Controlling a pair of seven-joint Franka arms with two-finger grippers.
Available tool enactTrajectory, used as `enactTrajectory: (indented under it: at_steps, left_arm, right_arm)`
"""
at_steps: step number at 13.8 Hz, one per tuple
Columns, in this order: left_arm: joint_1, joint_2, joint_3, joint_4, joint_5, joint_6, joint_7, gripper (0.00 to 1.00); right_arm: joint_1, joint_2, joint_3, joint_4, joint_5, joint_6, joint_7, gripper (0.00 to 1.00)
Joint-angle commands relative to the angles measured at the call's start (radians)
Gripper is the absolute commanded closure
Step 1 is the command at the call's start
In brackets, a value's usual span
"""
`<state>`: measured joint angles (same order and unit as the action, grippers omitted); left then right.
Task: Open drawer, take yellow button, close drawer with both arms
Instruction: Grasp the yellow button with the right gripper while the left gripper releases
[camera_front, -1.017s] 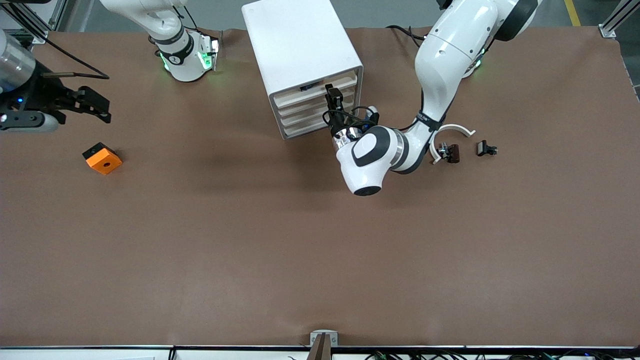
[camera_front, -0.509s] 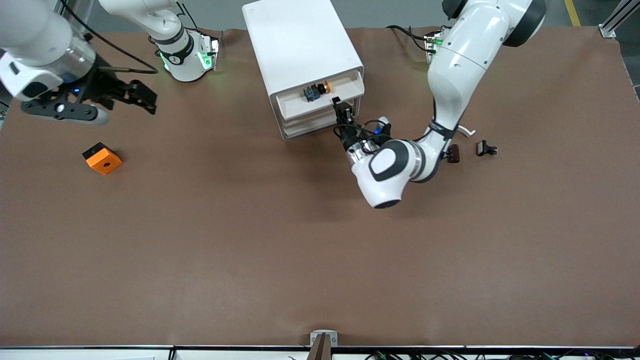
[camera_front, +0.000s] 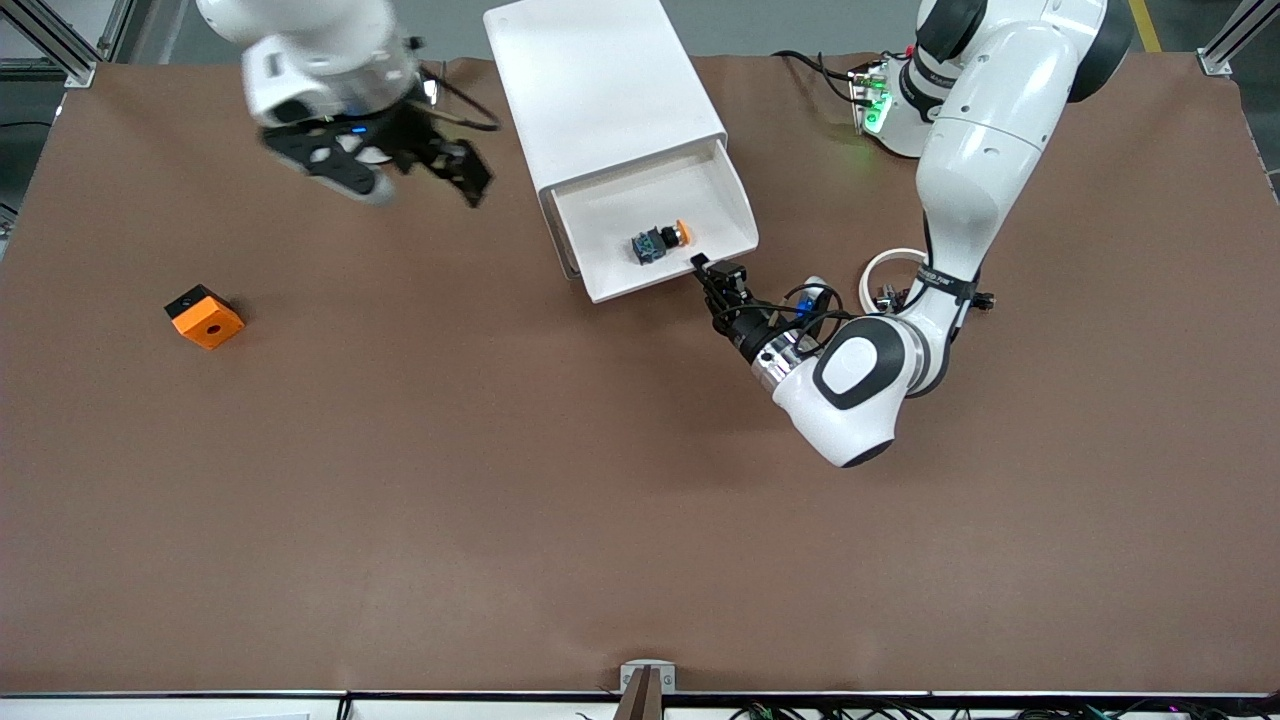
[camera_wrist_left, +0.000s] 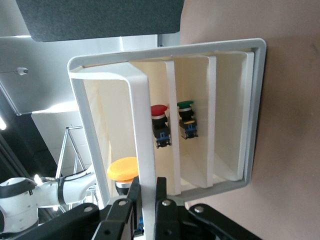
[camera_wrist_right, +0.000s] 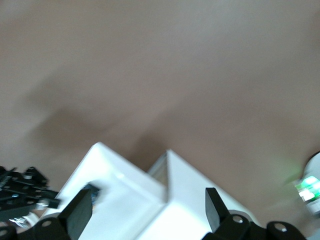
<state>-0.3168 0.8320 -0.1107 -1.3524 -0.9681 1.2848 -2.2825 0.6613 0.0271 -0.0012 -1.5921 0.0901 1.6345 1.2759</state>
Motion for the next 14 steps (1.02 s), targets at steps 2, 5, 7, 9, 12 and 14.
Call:
enactTrajectory:
  at_steps: [2,5,7,9,12,14]
  left_arm:
    - [0.027,0.024,0.008,0.032,-0.017,0.045,0.032,0.05]
    - [0.041,0.015,0.011,0.041,-0.009,0.045,0.034,0.00]
    - [0.047,0.013,0.054,0.067,-0.003,0.045,0.063,0.00]
    - [0.050,0.006,0.123,0.087,-0.001,0.038,0.139,0.00]
    - [0.048,-0.011,0.215,0.114,0.029,0.036,0.240,0.00]
    - [0.048,-0.027,0.246,0.163,0.106,0.036,0.317,0.00]
  right_arm:
    - [0.159,0.143,-0.016,0.023,-0.007,0.161,0.339,0.00]
    - [0.196,0.211,-0.016,0.032,-0.003,0.202,0.399,0.00]
    - [0.199,0.238,-0.016,0.038,-0.003,0.218,0.460,0.00]
    - [0.201,0.273,-0.016,0.047,-0.003,0.226,0.470,0.00]
    - [0.187,0.338,-0.017,0.116,0.000,0.228,0.523,0.00]
    - [0.188,0.375,-0.019,0.135,-0.003,0.229,0.537,0.00]
